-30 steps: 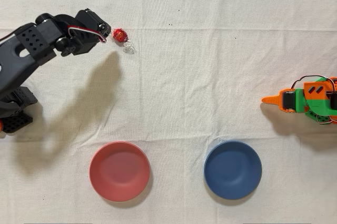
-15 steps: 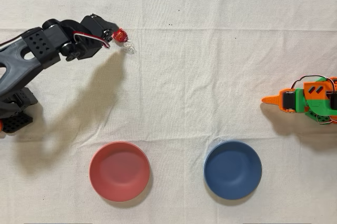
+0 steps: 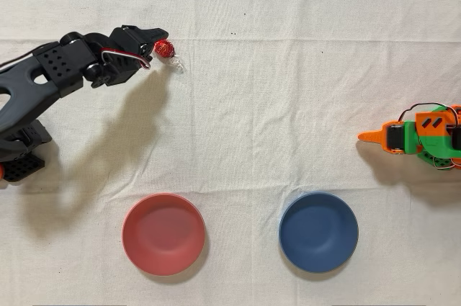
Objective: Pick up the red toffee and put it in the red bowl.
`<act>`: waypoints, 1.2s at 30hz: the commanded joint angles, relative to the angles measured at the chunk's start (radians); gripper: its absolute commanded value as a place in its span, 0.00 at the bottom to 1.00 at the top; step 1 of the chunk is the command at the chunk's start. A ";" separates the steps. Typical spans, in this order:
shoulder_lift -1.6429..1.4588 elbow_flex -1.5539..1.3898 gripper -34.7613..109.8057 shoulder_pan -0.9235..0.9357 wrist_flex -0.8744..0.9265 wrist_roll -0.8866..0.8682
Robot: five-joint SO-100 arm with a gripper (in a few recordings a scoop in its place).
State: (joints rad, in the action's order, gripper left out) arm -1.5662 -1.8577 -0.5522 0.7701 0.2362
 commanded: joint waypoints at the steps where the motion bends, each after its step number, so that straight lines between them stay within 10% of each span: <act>1: -0.025 -0.008 0.42 -0.020 -0.032 0.014; 36: 0.112 -0.021 0.43 -0.035 -0.192 0.049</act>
State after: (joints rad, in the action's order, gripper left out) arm -1.4312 -1.8791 -0.5706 0.5921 0.2777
